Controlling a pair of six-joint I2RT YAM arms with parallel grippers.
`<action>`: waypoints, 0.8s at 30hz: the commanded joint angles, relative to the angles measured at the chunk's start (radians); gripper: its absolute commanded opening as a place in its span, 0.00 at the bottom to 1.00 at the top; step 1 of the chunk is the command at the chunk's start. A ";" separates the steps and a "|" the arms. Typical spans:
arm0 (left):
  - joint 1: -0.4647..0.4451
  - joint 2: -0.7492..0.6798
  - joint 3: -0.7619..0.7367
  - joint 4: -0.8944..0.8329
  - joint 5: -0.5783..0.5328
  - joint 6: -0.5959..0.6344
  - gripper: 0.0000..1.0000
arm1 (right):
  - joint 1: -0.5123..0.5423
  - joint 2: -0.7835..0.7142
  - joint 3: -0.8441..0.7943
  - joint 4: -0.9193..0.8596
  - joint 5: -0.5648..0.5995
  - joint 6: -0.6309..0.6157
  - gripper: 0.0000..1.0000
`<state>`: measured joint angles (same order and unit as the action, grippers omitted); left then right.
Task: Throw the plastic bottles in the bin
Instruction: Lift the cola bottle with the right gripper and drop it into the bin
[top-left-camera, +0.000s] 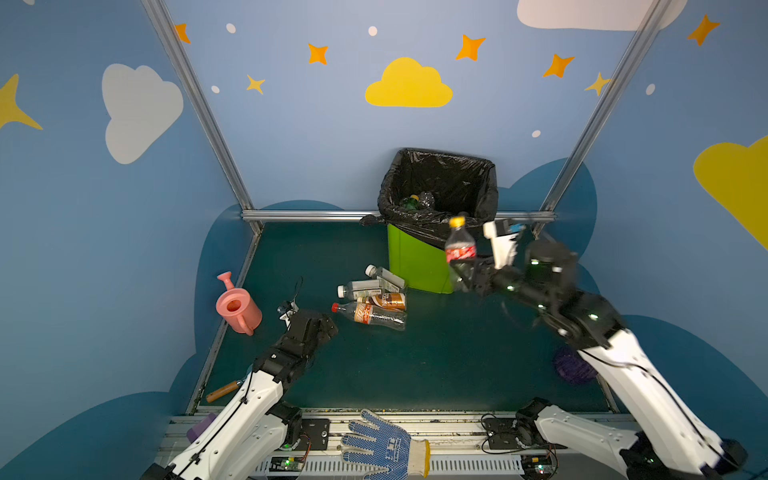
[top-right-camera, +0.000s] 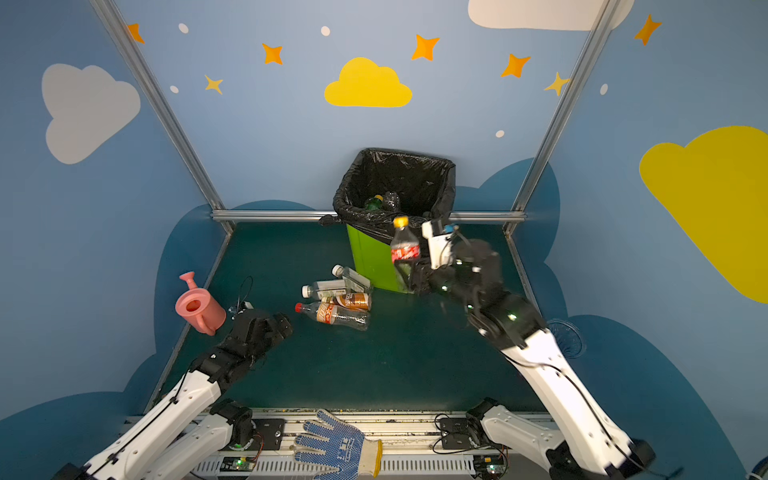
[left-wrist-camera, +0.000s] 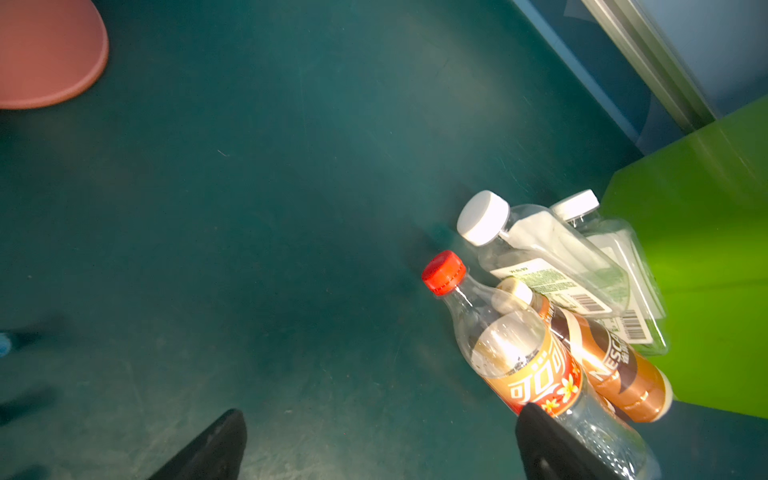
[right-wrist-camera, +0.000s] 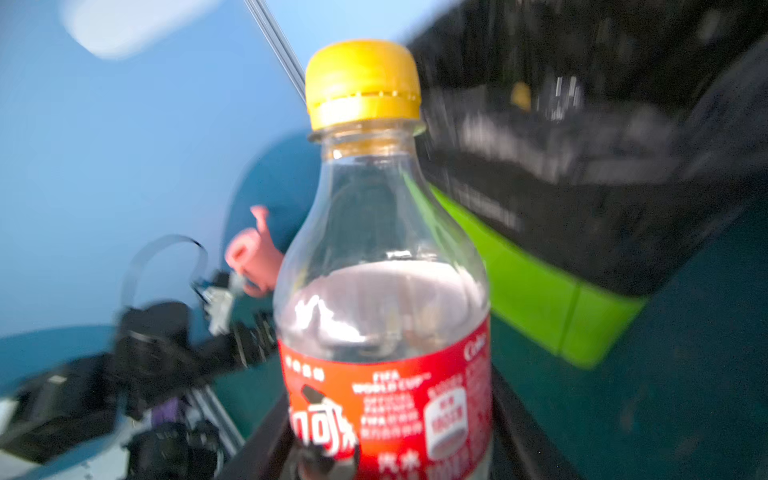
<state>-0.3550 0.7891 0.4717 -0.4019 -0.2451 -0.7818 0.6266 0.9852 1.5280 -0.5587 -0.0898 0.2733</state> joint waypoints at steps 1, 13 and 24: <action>0.017 0.020 0.032 0.018 -0.013 0.023 1.00 | 0.007 -0.047 0.245 -0.034 0.093 -0.217 0.43; 0.016 0.119 0.063 0.070 0.084 -0.017 1.00 | -0.173 0.366 0.451 0.017 -0.041 -0.204 0.51; 0.013 0.091 0.063 0.037 0.068 -0.019 1.00 | -0.252 0.562 0.840 -0.092 0.025 -0.182 0.98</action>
<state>-0.3405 0.8913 0.5205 -0.3454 -0.1669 -0.7906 0.3740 1.8507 2.3272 -0.7803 -0.0971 0.0826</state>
